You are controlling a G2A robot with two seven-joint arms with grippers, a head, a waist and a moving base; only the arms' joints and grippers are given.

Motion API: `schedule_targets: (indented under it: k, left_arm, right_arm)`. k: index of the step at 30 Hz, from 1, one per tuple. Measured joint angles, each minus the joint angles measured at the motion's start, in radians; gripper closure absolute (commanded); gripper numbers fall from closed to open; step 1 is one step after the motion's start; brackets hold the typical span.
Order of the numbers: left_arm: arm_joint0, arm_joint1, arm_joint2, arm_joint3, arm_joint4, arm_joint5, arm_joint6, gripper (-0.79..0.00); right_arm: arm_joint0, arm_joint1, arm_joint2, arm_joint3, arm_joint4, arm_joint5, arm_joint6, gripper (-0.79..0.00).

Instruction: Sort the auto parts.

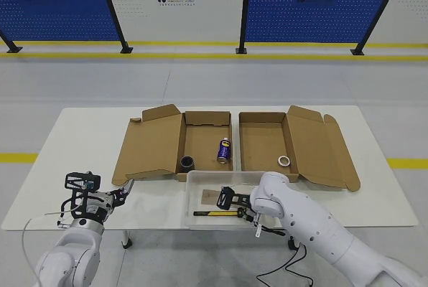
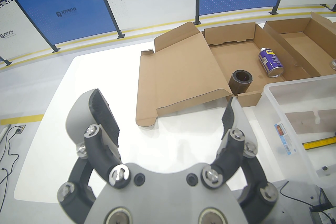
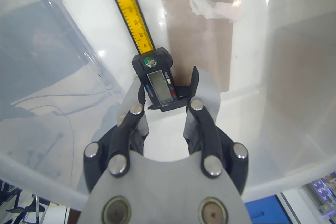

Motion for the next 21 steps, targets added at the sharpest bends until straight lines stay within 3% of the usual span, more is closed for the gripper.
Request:
schedule_targets:
  k: [12, 21]
  left_arm:
    - [0.000, 0.000, 0.000, 0.000, 0.000, 0.000, 0.000, -0.785]
    - [0.000, 0.000, 0.000, 0.000, 0.000, 0.000, 0.000, -0.785]
  right_arm:
    - [0.021, -0.014, -0.024, 0.015, 0.031, -0.063, 0.019, -0.369]
    - [0.087, -0.034, -0.124, 0.063, 0.028, -0.083, 0.009, -0.388]
